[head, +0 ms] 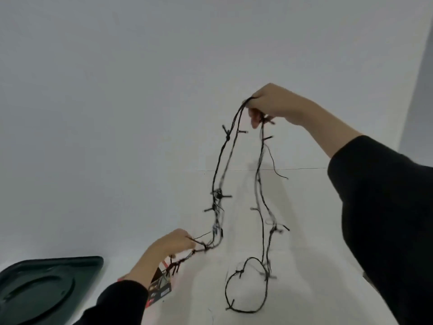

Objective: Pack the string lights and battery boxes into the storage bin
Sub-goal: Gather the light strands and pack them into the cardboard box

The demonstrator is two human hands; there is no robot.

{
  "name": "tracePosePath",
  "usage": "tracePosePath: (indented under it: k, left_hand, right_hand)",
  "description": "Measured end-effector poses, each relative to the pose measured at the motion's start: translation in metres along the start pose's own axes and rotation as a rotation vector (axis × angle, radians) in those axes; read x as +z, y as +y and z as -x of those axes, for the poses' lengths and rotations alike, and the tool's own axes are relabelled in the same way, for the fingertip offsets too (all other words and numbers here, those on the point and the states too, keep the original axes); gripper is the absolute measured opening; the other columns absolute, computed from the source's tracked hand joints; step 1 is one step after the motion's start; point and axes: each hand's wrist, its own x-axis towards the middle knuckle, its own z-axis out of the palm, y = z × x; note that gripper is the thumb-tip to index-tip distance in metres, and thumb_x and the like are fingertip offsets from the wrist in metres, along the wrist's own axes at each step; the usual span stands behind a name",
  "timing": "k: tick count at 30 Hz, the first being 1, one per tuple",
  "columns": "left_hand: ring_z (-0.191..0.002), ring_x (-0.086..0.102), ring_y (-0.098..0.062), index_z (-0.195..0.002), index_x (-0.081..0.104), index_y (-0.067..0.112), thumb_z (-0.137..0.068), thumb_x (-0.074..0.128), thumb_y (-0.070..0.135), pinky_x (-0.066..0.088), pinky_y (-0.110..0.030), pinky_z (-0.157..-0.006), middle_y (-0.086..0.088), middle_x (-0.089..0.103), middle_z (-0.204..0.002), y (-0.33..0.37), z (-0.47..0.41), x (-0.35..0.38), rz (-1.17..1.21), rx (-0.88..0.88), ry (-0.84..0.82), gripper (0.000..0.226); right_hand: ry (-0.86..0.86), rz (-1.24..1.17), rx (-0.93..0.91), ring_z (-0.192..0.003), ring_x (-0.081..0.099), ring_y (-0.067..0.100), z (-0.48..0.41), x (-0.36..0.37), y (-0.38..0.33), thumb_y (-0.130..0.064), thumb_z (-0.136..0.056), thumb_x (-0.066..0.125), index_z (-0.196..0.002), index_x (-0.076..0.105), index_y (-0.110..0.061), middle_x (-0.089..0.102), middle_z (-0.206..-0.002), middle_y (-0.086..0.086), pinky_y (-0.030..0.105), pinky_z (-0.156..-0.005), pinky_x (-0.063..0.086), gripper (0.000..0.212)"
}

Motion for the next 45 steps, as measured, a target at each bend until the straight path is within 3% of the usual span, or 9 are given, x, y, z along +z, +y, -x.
tracePosePath:
  k: [3, 5, 9, 13, 18, 21, 35, 41, 45]
  left_hand:
    - [-0.13, 0.041, -0.022, -0.144, 0.032, 0.008, -0.09, 0.051, 0.004, 0.036, -0.024, -0.098, -0.009, 0.04, -0.144, 0.041, 0.018, -0.038, -0.08, 0.216, 0.137, 0.057]
    - [-0.122, 0.05, -0.021, -0.131, 0.051, 0.01, -0.094, 0.05, 0.016, 0.04, -0.029, -0.095, -0.008, 0.056, -0.13, 0.081, 0.045, -0.06, 0.25, 0.45, 0.406, 0.037]
    - [-0.102, 0.063, -0.007, -0.107, 0.062, 0.024, -0.094, 0.039, 0.052, 0.043, -0.031, -0.086, 0.002, 0.07, -0.103, 0.138, 0.089, -0.083, 0.494, 0.675, 0.272, 0.039]
    - [-0.062, 0.06, -0.012, -0.091, 0.069, 0.006, -0.093, 0.055, 0.02, 0.051, -0.02, -0.066, -0.002, 0.058, -0.062, 0.136, 0.1, -0.094, 0.294, 0.687, 0.363, 0.02]
    - [-0.068, 0.056, -0.013, -0.077, 0.068, 0.019, -0.095, 0.051, 0.018, 0.041, -0.028, -0.07, 0.003, 0.058, -0.061, 0.113, 0.097, -0.104, 0.274, 0.659, 0.498, 0.024]
    - [-0.062, 0.06, -0.002, -0.083, 0.068, 0.016, -0.095, 0.051, 0.022, 0.041, -0.024, -0.068, 0.004, 0.062, -0.066, 0.103, 0.096, -0.101, 0.237, 0.608, 0.385, 0.021]
    - [-0.115, 0.052, -0.006, -0.084, 0.068, 0.026, -0.088, 0.06, 0.03, 0.034, -0.03, -0.1, 0.011, 0.068, -0.106, 0.138, 0.1, -0.093, 0.379, 0.763, 0.28, 0.01]
    - [-0.13, 0.04, -0.017, -0.136, 0.032, 0.04, -0.092, 0.031, 0.061, 0.034, -0.044, -0.108, 0.0, 0.045, -0.139, 0.149, 0.092, -0.056, 0.924, 0.853, 0.195, 0.049]
    - [-0.084, 0.064, -0.02, -0.105, 0.059, 0.019, -0.099, 0.039, 0.033, 0.049, -0.038, -0.092, -0.001, 0.068, -0.079, 0.142, 0.082, -0.034, 0.787, 0.835, 0.107, 0.026]
  right_hand:
    - [-0.058, 0.061, -0.03, -0.062, 0.06, 0.014, 0.007, 0.019, -0.009, -0.022, -0.09, 0.055, -0.066, 0.063, -0.01, 0.067, -0.067, 0.008, 0.025, -0.064, 0.044, 0.028]
    - [-0.064, 0.144, -0.084, -0.06, 0.058, 0.011, 0.008, 0.034, -0.01, -0.024, -0.087, 0.06, -0.065, 0.067, -0.011, 0.067, -0.066, 0.006, 0.02, -0.061, 0.043, 0.027]
    - [-0.009, 0.167, -0.192, -0.052, 0.048, 0.014, 0.013, 0.052, -0.013, -0.02, -0.081, 0.061, -0.058, 0.067, -0.015, 0.061, -0.058, 0.009, 0.023, -0.051, 0.038, 0.024]
    - [0.041, 0.127, -0.161, -0.044, 0.037, 0.008, 0.019, 0.055, 0.004, -0.027, -0.079, 0.068, -0.058, 0.066, -0.016, 0.043, -0.046, -0.002, 0.022, -0.046, 0.03, 0.024]
    - [-0.343, 0.275, 0.065, -0.051, 0.048, 0.01, 0.03, 0.072, 0.04, -0.03, -0.089, 0.061, -0.065, 0.066, -0.015, 0.057, -0.059, -0.002, 0.017, -0.046, 0.037, 0.029]
    - [-0.086, -0.022, 0.102, -0.04, 0.042, 0.012, 0.019, 0.057, 0.037, -0.023, -0.093, 0.056, -0.069, 0.062, -0.009, 0.057, -0.062, 0.006, 0.016, -0.036, 0.031, 0.028]
    - [0.325, -0.212, -0.273, -0.042, 0.057, 0.02, -0.007, -0.021, -0.059, -0.016, -0.094, 0.049, -0.071, 0.057, -0.005, 0.059, -0.063, 0.012, 0.026, -0.044, 0.05, 0.028]
    - [0.245, -0.532, -0.24, -0.055, 0.059, 0.025, -0.004, -0.017, -0.072, -0.012, -0.094, 0.048, -0.075, 0.055, -0.005, 0.058, -0.067, 0.008, 0.028, -0.05, 0.051, 0.021]
    - [0.099, -0.778, -0.215, -0.052, 0.058, 0.018, 0.004, -0.02, -0.069, -0.015, -0.097, 0.046, -0.075, 0.055, -0.006, 0.057, -0.071, 0.009, 0.025, -0.055, 0.051, 0.025]
